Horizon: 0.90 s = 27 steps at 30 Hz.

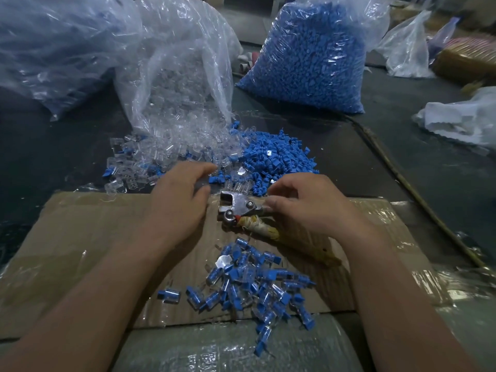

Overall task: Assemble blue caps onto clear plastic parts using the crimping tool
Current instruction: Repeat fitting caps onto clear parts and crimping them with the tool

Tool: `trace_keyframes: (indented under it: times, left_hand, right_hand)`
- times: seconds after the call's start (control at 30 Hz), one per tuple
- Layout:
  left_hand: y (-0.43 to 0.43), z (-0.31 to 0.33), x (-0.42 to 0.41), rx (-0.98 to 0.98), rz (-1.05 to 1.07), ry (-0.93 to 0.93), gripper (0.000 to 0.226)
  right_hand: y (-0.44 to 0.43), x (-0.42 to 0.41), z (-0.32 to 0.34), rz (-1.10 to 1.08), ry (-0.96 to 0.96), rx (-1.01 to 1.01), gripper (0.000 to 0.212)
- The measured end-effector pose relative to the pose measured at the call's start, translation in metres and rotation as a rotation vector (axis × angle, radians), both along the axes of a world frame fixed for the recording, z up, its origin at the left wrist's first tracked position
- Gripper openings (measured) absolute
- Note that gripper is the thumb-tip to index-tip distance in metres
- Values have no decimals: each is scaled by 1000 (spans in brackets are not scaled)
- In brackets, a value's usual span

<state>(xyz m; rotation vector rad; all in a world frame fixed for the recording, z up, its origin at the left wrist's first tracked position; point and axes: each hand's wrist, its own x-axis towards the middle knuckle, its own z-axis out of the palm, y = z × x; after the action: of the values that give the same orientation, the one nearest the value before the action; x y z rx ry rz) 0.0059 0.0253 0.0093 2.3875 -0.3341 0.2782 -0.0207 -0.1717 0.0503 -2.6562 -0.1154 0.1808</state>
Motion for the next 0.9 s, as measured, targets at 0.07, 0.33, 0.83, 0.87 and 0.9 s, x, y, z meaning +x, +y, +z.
trace_keyframes:
  times: [0.07,0.33,0.83,0.87,0.9]
  left_hand:
    - [-2,-1,1,40,-56,69,46]
    - [-1,-10,7,265,-182,110,48]
    - [-4,-13,9,84,-15,58,42]
    - [-3,-13,9,96,-31,57,52]
    - [-3,-14,10,127,-62,61,60]
  right_hand:
    - [-1,1,-1,-14,-24,3,24]
    - [0,4,-7,-44,-60,-38,20]
    - [1,6,-11,-54,-47,-66,20]
    - [1,6,-11,-54,-44,-68,20]
    - [1,6,-11,-55,-43,-67,20]
